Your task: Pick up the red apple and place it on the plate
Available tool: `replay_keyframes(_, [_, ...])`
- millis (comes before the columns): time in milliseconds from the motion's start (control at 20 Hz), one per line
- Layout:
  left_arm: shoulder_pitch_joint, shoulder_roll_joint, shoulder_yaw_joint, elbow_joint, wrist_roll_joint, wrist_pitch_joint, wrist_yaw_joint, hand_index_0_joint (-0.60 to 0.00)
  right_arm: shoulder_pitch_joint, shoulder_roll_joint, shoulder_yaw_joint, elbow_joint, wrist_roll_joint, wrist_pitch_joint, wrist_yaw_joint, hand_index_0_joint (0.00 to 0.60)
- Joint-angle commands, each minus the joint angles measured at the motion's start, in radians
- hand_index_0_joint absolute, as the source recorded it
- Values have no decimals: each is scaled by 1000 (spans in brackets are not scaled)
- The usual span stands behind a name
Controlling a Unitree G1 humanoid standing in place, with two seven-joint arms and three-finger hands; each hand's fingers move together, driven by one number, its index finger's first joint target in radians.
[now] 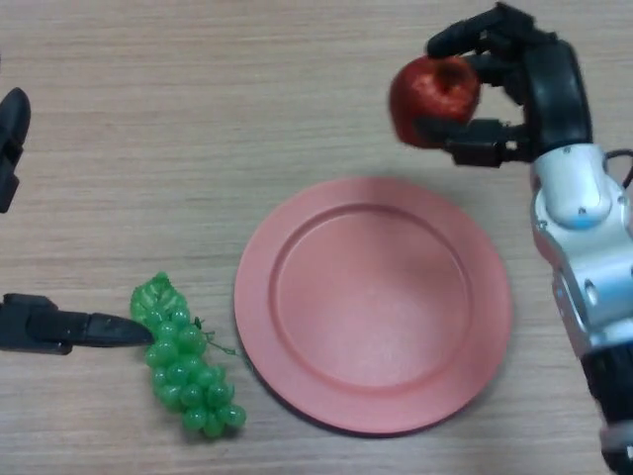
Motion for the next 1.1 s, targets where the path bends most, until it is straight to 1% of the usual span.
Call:
replay_keyframes(50, [-35,41,29,-67,-24,-141,31,0,42,-13,8,-215,20,-25,9,600])
replay_keyframes(200, [-56,61,18,-86,-17,-104,24,0,195,-13,62,-380,18,15,17,600])
replay_keyframes(250, [-63,62,17,-87,-22,-97,22,0,236,-13,84,-396,-4,4,21,600])
replay_keyframes(350, [-65,62,15,-91,-22,-102,20,0,295,-13,128,-379,-29,-41,-5,600])
replay_keyframes(450, [-57,49,-13,-96,-4,-106,25,0,326,-13,171,-343,-48,-84,-34,600])
replay_keyframes(550, [-50,42,-28,-113,-7,-78,22,0,345,-13,205,-309,-66,-111,-62,600])
replay_keyframes(650, [-46,40,-32,-117,-11,-72,10,0,345,-13,222,-278,-120,-72,-75,600])
replay_keyframes(750, [-41,38,-29,-109,-15,-77,-5,0,352,-13,220,-278,-167,-58,-59,600])
replay_keyframes(850, [-41,37,-29,-111,-14,-76,-3,0,358,-13,218,-274,-200,-90,-22,600])
replay_keyframes(900, [-42,37,-30,-111,-13,-75,-2,0,358,-13,218,-276,-200,-89,-21,500])
replay_keyframes(950, [-42,37,-33,-114,-11,-72,-1,0,360,-13,218,-281,-201,-87,-15,350])
replay_keyframes(1000, [-42,37,-36,-119,-9,-68,-1,0,363,-13,219,-292,-202,-83,-7,250])
replay_keyframes(1050, [-43,37,-39,-128,-6,-59,-1,0,370,-13,219,-319,-201,-72,10,100])
replay_keyframes(1100, [-46,37,-42,-139,-3,-46,0,0,379,-13,218,-370,-190,-47,40,3])
